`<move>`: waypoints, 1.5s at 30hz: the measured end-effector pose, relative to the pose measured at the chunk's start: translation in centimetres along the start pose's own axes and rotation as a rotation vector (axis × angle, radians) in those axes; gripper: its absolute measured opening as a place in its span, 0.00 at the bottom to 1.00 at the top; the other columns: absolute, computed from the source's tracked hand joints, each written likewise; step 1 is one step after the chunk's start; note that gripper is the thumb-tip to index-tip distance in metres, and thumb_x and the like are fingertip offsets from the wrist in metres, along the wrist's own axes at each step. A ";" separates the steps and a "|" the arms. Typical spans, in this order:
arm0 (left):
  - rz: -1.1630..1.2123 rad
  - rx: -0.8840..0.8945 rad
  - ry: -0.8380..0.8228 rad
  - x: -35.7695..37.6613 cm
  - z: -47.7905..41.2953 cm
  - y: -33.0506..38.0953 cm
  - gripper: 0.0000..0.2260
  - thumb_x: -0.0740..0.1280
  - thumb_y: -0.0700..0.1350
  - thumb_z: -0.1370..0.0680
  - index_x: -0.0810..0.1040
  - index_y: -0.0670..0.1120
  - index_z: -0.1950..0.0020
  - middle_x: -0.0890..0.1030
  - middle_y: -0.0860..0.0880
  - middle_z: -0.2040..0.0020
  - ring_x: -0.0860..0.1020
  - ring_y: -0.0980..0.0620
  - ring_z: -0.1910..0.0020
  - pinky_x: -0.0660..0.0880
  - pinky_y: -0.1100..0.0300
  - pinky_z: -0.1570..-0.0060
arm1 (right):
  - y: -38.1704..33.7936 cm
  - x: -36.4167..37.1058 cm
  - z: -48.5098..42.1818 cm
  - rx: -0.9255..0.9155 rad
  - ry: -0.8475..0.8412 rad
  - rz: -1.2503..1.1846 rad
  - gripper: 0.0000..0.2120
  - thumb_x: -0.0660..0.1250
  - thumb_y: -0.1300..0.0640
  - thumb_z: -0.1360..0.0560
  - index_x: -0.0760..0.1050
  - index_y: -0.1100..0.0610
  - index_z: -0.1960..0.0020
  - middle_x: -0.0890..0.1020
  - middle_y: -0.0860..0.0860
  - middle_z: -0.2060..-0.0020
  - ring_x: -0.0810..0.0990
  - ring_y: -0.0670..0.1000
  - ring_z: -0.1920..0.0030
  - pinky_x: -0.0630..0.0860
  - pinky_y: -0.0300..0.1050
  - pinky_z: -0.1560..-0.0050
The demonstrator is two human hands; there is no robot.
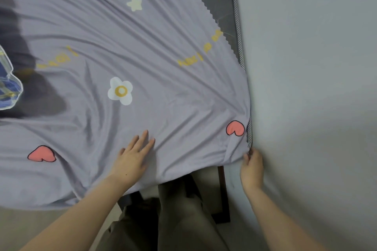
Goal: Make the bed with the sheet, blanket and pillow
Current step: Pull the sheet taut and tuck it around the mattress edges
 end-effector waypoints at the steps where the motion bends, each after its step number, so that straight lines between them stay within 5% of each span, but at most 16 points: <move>1: -0.003 -0.022 0.030 0.4 0.8 -0.5 0.31 0.60 0.51 0.20 0.47 0.56 0.21 0.41 0.53 0.20 0.48 0.48 0.21 0.62 0.47 0.30 | 0.7 0.1 0.5 0.054 0.017 -0.033 0.10 0.63 0.60 0.21 0.73 0.64 0.42 0.80 0.60 0.47 0.79 0.61 0.46 0.75 0.52 0.46; 5: 0.136 -0.274 0.198 1.6 4.2 -3.9 0.32 0.66 0.51 0.23 0.56 0.53 0.22 0.52 0.47 0.21 0.56 0.40 0.24 0.62 0.40 0.31 | 0.7 0.9 1.1 0.274 -0.054 -0.276 0.13 0.67 0.52 0.23 0.74 0.64 0.51 0.82 0.59 0.57 0.79 0.57 0.57 0.72 0.46 0.54; 13: 0.520 -0.877 0.357 3.7 7.6 -8.4 0.37 0.76 0.49 0.30 0.60 0.40 0.30 0.57 0.37 0.27 0.59 0.30 0.31 0.63 0.32 0.36 | -0.3 0.9 1.9 0.417 -0.045 -0.624 0.10 0.61 0.58 0.20 0.67 0.57 0.60 0.73 0.54 0.71 0.68 0.49 0.74 0.63 0.37 0.76; 18: 0.690 -1.089 0.493 3.1 7.7 -8.8 0.34 0.76 0.44 0.30 0.62 0.33 0.32 0.62 0.31 0.32 0.64 0.33 0.33 0.66 0.38 0.38 | 0.1 0.0 1.8 0.459 -0.082 -0.651 0.05 0.60 0.55 0.20 0.66 0.53 0.46 0.79 0.55 0.65 0.73 0.51 0.71 0.67 0.41 0.70; 20: 0.727 -1.148 0.478 2.9 7.4 -9.1 0.28 0.74 0.44 0.28 0.67 0.29 0.38 0.70 0.28 0.38 0.69 0.33 0.37 0.68 0.40 0.42 | 0.0 -0.1 1.2 0.433 -0.161 -0.621 0.07 0.62 0.53 0.20 0.66 0.51 0.44 0.80 0.54 0.63 0.75 0.50 0.69 0.68 0.41 0.69; 22: 0.836 -1.123 0.451 3.0 7.0 -9.7 0.19 0.73 0.45 0.27 0.75 0.28 0.52 0.78 0.29 0.54 0.77 0.32 0.52 0.72 0.43 0.53 | 0.0 0.0 0.5 0.424 -0.186 -0.588 0.05 0.62 0.54 0.20 0.67 0.53 0.47 0.80 0.54 0.64 0.75 0.50 0.68 0.67 0.41 0.68; 25: 0.908 -1.059 0.466 3.4 7.5 -10.6 0.14 0.68 0.45 0.24 0.76 0.33 0.60 0.75 0.36 0.67 0.75 0.39 0.65 0.71 0.47 0.59 | 0.2 0.1 -0.3 0.424 -0.192 -0.516 0.05 0.60 0.56 0.20 0.68 0.53 0.55 0.79 0.55 0.64 0.75 0.50 0.68 0.64 0.40 0.70; 30: 0.889 -1.215 0.520 5.9 10.4 -12.7 0.17 0.64 0.47 0.22 0.77 0.32 0.58 0.78 0.29 0.58 0.78 0.29 0.56 0.74 0.41 0.54 | 1.3 -0.1 -0.2 0.434 -0.008 -0.350 0.10 0.54 0.61 0.20 0.64 0.55 0.60 0.79 0.64 0.61 0.75 0.55 0.70 0.65 0.41 0.73; 33: 0.848 -1.237 0.484 7.1 11.9 -13.4 0.20 0.64 0.48 0.22 0.77 0.30 0.59 0.78 0.28 0.59 0.77 0.30 0.59 0.73 0.43 0.56 | 1.3 -0.3 0.6 0.381 0.040 -0.013 0.06 0.53 0.63 0.21 0.69 0.61 0.51 0.79 0.65 0.52 0.80 0.61 0.60 0.76 0.50 0.64; 39: 0.822 -1.211 0.481 6.7 12.9 -13.6 0.15 0.64 0.43 0.23 0.78 0.30 0.61 0.78 0.30 0.63 0.75 0.33 0.62 0.71 0.46 0.60 | 0.1 -0.8 0.5 0.281 -0.019 0.363 0.10 0.57 0.62 0.21 0.67 0.66 0.42 0.78 0.67 0.45 0.79 0.66 0.46 0.70 0.50 0.58; 42: 0.779 -1.292 0.498 5.3 12.7 -13.0 0.11 0.65 0.39 0.26 0.76 0.30 0.51 0.78 0.29 0.53 0.77 0.29 0.55 0.75 0.40 0.53 | -2.6 -1.1 -0.5 0.165 0.076 0.334 0.08 0.58 0.61 0.23 0.66 0.63 0.45 0.80 0.66 0.51 0.80 0.66 0.52 0.71 0.50 0.60; 45: 0.655 -1.178 0.623 2.9 11.4 -11.4 0.21 0.66 0.36 0.27 0.67 0.33 0.36 0.68 0.30 0.37 0.70 0.30 0.40 0.69 0.36 0.41 | -6.8 -1.1 -2.3 -0.047 0.102 0.189 0.11 0.58 0.62 0.24 0.68 0.58 0.42 0.80 0.61 0.52 0.80 0.63 0.53 0.75 0.51 0.56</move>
Point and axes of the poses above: each hand's wrist, its own z-axis away from the middle knuckle, its own x-axis out of the palm, y = z × x, the point moved 2 cm from there along -z, towards the middle knuckle
